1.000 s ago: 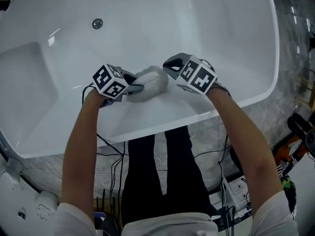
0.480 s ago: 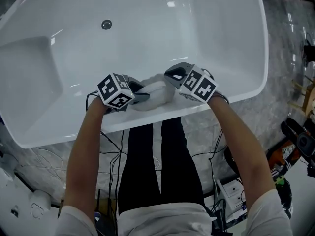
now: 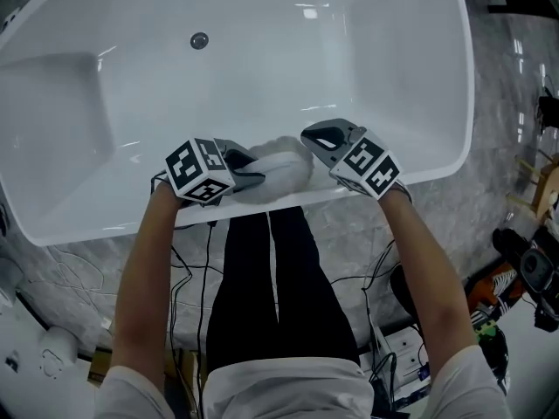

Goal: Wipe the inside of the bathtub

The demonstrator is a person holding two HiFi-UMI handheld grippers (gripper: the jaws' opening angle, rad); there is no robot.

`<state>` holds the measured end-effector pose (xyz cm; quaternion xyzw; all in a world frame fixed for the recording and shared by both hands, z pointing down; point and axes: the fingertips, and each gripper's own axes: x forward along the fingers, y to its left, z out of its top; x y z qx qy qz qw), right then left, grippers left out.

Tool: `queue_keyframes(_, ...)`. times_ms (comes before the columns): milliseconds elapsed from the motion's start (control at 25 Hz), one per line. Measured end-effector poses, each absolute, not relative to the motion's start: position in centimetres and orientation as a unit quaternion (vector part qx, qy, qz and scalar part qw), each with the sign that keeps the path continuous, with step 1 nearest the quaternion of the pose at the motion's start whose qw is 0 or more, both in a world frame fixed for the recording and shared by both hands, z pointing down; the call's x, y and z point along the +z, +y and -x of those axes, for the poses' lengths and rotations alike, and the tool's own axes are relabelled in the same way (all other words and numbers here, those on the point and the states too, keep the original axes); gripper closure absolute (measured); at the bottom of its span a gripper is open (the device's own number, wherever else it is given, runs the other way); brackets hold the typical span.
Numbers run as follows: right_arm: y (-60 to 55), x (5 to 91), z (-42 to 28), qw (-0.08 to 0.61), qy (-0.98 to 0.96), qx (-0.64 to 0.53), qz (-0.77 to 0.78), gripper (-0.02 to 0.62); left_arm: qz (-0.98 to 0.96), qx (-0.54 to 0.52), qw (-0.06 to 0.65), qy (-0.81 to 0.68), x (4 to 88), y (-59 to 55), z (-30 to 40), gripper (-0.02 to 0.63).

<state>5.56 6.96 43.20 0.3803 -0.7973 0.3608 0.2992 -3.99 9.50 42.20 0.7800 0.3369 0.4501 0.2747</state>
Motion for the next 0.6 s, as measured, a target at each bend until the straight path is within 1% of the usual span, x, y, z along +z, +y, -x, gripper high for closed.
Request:
queue_keyframes(200,7.3,43.5,-5.0,0.293,-0.811,0.357,-0.359,0.576,-0.773,0.46,0.285,0.33,42.1,9.2,4.4,0.506)
queue_keyframes(360,7.3,43.1,-4.4,0.282,-0.825,0.35,-0.342,0.576,-0.768,0.476,0.292,0.314,41.7,8.7,5.9,0.506)
queue_keyframes(600,7.3,42.8,-2.8,0.284,-0.845,0.336,-0.305,0.576,-0.771,0.477,0.311,0.285,40.9,7.7,9.2,0.506)
